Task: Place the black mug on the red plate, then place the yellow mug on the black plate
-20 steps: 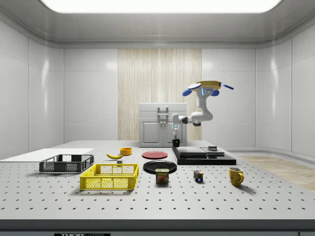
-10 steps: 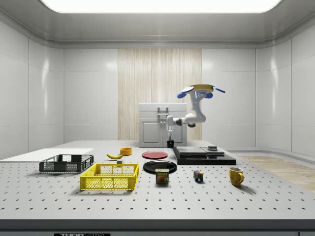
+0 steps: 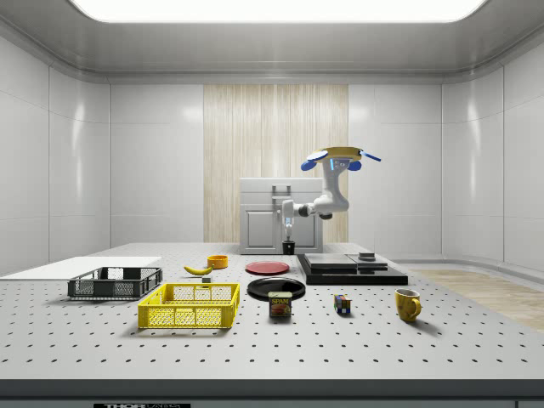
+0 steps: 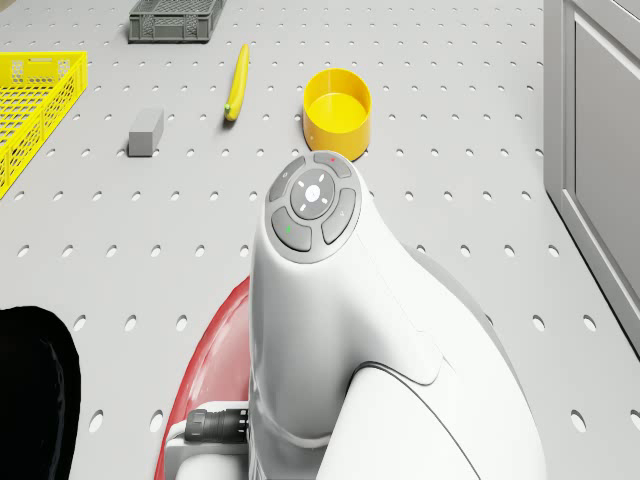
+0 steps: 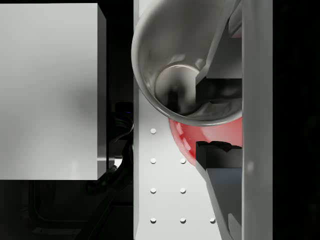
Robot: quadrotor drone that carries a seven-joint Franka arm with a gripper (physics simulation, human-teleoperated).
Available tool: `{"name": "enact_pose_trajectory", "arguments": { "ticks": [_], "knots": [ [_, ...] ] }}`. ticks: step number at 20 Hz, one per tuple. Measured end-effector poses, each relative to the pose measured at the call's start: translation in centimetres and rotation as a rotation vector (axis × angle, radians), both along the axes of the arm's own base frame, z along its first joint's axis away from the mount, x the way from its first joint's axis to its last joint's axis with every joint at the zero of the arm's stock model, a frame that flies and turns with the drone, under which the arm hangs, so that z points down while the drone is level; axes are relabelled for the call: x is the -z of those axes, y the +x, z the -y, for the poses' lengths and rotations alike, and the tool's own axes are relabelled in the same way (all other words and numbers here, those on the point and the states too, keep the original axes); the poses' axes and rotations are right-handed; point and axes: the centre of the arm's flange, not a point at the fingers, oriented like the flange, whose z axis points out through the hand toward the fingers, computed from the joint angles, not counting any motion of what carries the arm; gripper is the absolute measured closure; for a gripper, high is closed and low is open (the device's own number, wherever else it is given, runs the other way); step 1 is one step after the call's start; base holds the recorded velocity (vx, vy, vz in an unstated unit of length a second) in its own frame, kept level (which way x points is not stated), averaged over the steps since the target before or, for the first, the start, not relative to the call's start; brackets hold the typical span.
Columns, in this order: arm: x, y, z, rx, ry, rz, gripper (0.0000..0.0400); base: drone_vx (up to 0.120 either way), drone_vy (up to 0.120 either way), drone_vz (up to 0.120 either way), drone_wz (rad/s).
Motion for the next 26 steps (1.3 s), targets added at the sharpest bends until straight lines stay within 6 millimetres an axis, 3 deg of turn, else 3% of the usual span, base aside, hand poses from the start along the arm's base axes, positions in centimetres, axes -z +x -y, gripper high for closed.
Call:
{"name": "enact_pose_trajectory", "arguments": {
  "ticks": [10, 15, 21, 26],
  "knots": [
    [0.0, 0.0, 0.0, 0.000, 0.000, 0.000, 0.0290, 0.104, 0.000, 0.000, 0.000],
    [0.0, 0.4, 0.0, 0.000, 0.000, 0.000, 0.0290, 0.000, 0.000, 0.000, 0.000],
    [-0.1, 2.5, 0.0, 0.000, 0.000, 0.000, 0.0290, 0.000, 0.000, 0.000, 0.000],
    [-1.6, 3.7, 0.0, 0.000, 0.000, 0.000, 0.0290, 0.000, 0.000, 0.000, 0.000]
  ]
}}
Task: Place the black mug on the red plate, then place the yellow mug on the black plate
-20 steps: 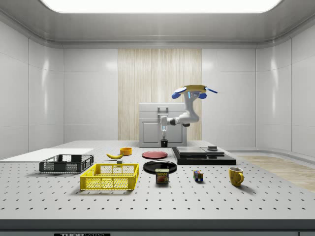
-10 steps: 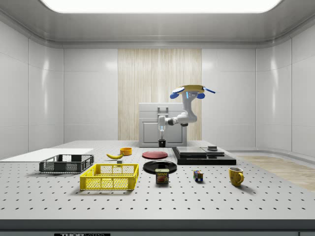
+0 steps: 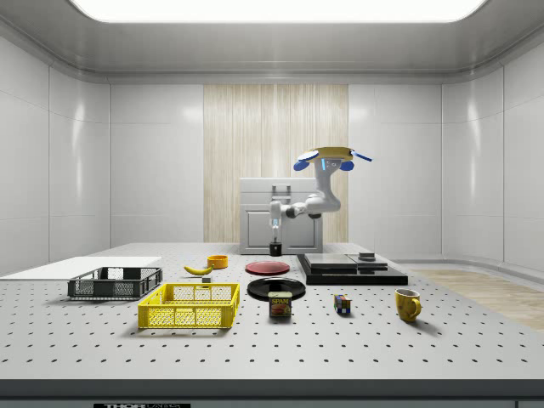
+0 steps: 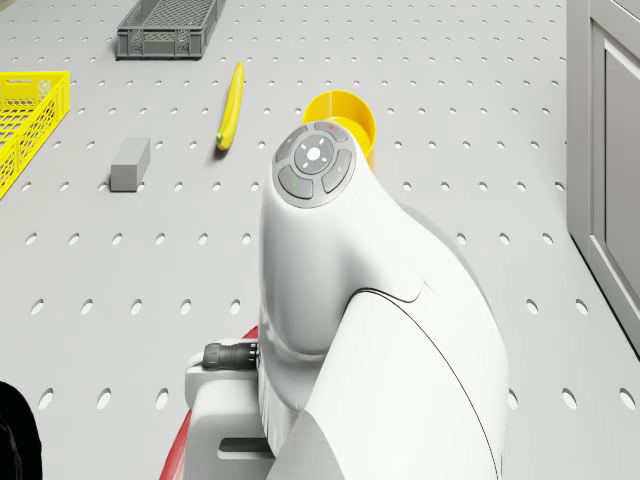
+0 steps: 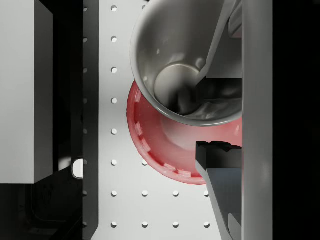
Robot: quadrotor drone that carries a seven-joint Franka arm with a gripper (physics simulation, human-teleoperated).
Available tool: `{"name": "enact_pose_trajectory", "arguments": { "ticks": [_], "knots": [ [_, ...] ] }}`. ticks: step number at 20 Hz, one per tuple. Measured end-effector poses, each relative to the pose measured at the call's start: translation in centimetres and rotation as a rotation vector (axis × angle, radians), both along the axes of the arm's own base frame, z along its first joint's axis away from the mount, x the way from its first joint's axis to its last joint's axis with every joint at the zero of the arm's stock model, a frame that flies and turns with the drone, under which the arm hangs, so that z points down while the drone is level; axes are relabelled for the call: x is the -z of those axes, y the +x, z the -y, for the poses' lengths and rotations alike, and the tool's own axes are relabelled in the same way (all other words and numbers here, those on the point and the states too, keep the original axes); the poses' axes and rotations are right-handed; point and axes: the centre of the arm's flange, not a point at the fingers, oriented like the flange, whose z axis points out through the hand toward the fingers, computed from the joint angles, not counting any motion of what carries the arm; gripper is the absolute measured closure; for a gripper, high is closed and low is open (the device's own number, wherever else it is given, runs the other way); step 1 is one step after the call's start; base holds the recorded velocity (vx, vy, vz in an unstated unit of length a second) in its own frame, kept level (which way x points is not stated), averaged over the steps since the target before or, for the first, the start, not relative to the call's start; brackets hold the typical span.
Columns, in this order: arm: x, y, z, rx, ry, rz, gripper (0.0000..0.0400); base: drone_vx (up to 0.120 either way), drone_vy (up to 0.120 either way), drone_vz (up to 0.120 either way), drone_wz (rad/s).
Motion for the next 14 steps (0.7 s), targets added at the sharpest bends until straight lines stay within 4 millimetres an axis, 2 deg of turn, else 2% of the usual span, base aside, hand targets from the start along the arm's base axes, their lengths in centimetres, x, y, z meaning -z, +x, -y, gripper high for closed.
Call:
{"name": "enact_pose_trajectory", "arguments": {
  "ticks": [7, 14],
  "knots": [
    [-3.0, 0.5, -0.1, 0.000, 0.000, 0.000, 0.0290, 0.000, 0.000, 0.000, 0.000],
    [-4.7, 0.7, -1.7, 0.000, 0.000, 0.000, 0.0290, 0.000, 0.000, 0.000, 0.000]
  ]
}}
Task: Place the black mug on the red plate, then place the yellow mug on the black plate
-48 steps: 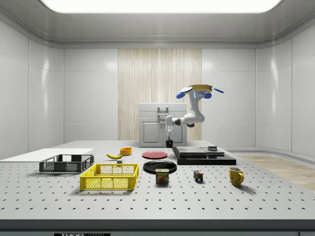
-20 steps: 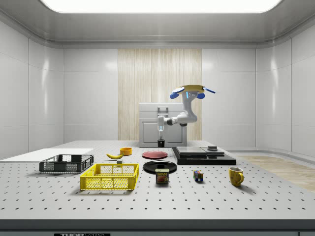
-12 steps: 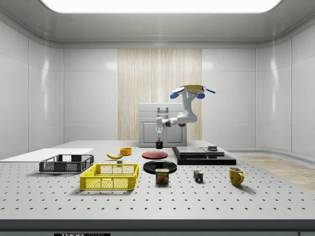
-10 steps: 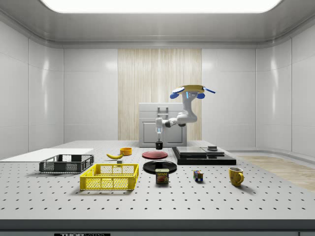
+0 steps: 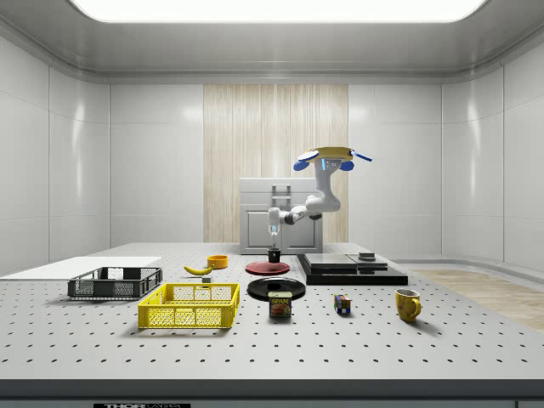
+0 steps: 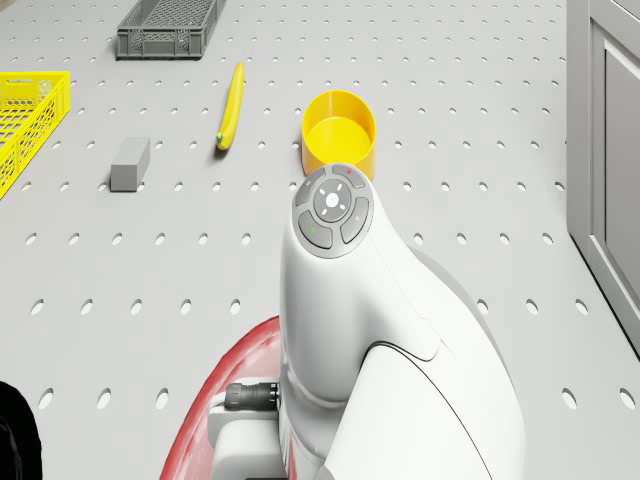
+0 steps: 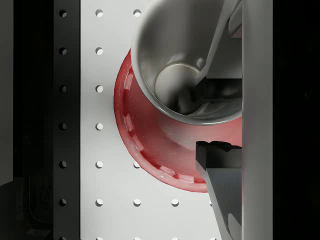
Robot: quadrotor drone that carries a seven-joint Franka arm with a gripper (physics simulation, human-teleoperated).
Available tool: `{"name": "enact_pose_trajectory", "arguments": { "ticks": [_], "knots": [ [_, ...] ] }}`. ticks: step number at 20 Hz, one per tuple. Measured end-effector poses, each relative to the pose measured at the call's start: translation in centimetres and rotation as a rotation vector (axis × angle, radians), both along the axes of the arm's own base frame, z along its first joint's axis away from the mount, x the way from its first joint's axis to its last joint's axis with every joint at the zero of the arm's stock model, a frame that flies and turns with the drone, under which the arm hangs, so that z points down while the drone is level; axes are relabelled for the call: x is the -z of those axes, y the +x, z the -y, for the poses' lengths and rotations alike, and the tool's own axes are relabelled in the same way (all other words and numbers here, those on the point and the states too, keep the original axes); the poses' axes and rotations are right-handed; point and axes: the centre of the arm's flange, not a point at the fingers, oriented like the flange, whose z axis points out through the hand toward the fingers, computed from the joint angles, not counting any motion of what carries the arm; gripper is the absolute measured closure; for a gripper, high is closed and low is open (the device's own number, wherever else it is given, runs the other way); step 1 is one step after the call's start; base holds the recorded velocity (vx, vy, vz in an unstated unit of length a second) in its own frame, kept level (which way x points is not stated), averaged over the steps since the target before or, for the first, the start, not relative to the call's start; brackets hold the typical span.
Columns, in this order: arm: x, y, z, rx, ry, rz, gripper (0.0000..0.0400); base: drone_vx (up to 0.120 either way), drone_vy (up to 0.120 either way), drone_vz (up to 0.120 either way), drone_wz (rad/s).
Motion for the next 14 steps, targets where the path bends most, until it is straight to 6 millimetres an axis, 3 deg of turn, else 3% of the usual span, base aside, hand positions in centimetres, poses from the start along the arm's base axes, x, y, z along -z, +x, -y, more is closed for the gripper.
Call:
{"name": "enact_pose_trajectory", "arguments": {
  "ticks": [9, 12, 14],
  "knots": [
    [-2.0, 1.1, -0.6, 0.000, 0.000, 0.000, 0.0290, 0.000, 0.000, 0.000, 0.000],
    [-2.3, 1.6, -0.6, 0.000, 0.000, 0.000, 0.0149, 0.000, 0.000, 0.000, 0.000],
    [-2.2, 1.7, -0.6, 0.000, 0.000, 0.000, 0.0090, 0.000, 0.000, 0.000, 0.000]
  ]
}}
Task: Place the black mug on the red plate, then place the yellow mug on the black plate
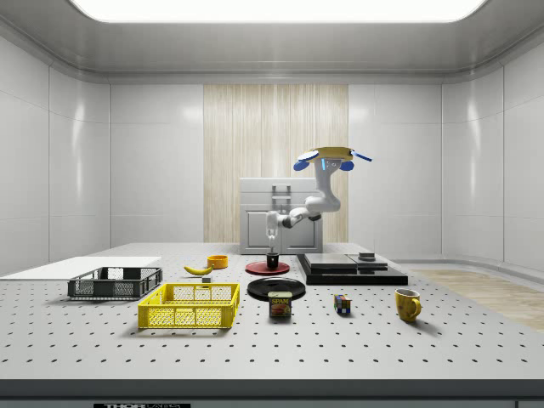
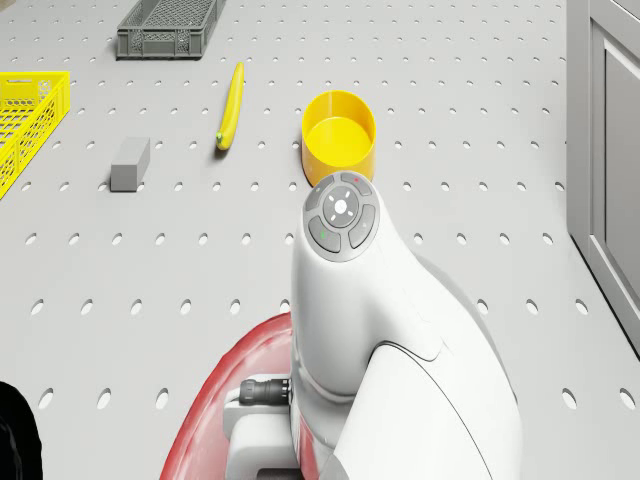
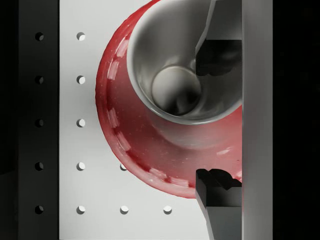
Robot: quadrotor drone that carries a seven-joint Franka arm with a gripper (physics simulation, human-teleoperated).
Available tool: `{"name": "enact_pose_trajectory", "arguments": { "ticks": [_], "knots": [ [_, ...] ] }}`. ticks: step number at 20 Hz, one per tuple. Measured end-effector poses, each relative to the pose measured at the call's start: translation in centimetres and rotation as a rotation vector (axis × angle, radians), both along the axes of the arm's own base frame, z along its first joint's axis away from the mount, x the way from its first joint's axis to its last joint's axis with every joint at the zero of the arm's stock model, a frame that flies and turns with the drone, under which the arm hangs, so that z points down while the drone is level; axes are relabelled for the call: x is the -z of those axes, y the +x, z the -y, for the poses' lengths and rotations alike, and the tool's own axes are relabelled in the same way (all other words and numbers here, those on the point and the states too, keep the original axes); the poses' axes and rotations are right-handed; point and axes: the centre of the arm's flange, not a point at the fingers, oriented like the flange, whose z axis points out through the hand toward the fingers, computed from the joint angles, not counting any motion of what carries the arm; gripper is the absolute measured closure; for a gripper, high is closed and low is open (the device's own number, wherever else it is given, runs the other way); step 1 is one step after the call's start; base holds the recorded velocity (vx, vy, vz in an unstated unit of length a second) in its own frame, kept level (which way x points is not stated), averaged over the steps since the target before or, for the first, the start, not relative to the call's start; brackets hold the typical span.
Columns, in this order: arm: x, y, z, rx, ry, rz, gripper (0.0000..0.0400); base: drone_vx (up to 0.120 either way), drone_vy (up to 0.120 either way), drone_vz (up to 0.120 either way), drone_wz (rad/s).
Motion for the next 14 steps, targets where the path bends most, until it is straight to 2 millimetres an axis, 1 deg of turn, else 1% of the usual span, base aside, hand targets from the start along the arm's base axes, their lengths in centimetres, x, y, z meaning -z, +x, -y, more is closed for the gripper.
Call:
{"name": "enact_pose_trajectory", "arguments": {
  "ticks": [2, 4, 8, 10, 13, 14],
  "knots": [
    [0.5, 0.1, 0.0, 0.000, 0.000, 0.000, 0.0055, 0.000, 0.000, 0.000, 0.000],
    [1.1, 0.2, 0.0, 0.000, 0.000, 0.000, 0.0033, 0.000, 0.000, 0.020, 0.000],
    [2.2, 0.2, 0.0, 0.000, 0.000, 0.000, 0.0012, 0.000, 0.000, 0.120, 0.000],
    [2.5, 0.3, 0.0, 0.000, 0.000, 0.000, 0.0007, -0.020, 0.120, 0.120, 0.000],
    [2.8, 0.3, 0.0, 0.000, 0.000, 0.000, 0.0004, -0.120, 0.120, 0.120, 0.000],
    [2.8, 0.3, 0.0, 0.000, 0.000, 0.000, 0.0003, -0.120, 0.120, 0.000, 0.000]
  ]
}}
